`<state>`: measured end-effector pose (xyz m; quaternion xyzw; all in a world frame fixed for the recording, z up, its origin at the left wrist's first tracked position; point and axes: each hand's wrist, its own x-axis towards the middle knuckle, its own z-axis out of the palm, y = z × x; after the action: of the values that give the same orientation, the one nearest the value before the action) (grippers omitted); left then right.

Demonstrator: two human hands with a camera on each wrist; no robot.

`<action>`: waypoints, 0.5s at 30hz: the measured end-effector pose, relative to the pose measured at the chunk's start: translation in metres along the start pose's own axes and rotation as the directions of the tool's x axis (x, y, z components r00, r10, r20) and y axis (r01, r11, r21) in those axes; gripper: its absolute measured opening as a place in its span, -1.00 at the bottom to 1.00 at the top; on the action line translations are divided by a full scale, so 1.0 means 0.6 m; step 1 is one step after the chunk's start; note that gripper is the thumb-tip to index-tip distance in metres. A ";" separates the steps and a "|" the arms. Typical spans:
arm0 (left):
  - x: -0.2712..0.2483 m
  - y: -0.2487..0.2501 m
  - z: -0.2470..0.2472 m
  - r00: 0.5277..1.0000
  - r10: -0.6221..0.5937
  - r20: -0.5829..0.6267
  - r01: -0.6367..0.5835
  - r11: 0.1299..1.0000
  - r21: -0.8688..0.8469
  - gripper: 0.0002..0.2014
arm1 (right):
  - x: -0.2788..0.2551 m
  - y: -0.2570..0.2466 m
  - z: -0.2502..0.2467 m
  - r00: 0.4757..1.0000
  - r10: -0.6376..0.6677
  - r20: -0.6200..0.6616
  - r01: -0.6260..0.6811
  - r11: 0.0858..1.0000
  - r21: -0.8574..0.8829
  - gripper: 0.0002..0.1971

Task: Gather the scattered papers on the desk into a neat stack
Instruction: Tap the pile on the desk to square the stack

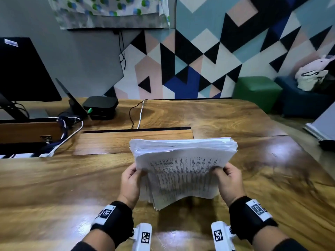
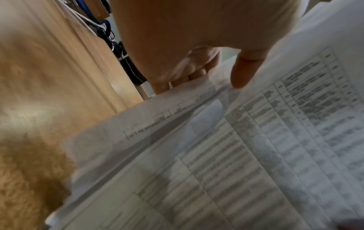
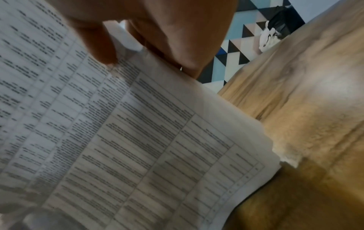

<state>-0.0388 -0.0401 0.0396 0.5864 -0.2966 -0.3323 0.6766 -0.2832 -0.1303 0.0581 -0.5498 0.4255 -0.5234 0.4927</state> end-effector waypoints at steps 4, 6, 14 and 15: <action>-0.016 0.006 0.040 0.999 -0.017 -0.029 0.016 0.998 -0.056 -0.68 | 0.004 0.006 0.017 0.995 0.019 -0.101 -0.019 1.000 -0.004 -0.79; -0.013 0.012 0.043 0.999 0.023 -0.046 -0.028 0.995 -0.095 -0.68 | 0.009 -0.003 0.018 0.987 0.028 -0.158 -0.027 1.000 0.009 -0.75; -0.017 -0.019 0.024 0.999 0.016 -0.042 -0.019 0.997 -0.073 -0.68 | -0.013 0.020 0.008 0.997 0.024 -0.073 -0.024 1.000 0.005 -0.75; -0.018 -0.025 0.023 0.999 0.008 -0.044 -0.011 0.997 -0.077 -0.68 | -0.014 0.025 0.006 0.997 0.015 -0.073 -0.016 1.000 -0.022 -0.78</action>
<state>-0.0576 -0.0413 0.0268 0.5657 -0.2713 -0.3274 0.7066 -0.2796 -0.1241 0.0424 -0.5326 0.4534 -0.5345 0.4744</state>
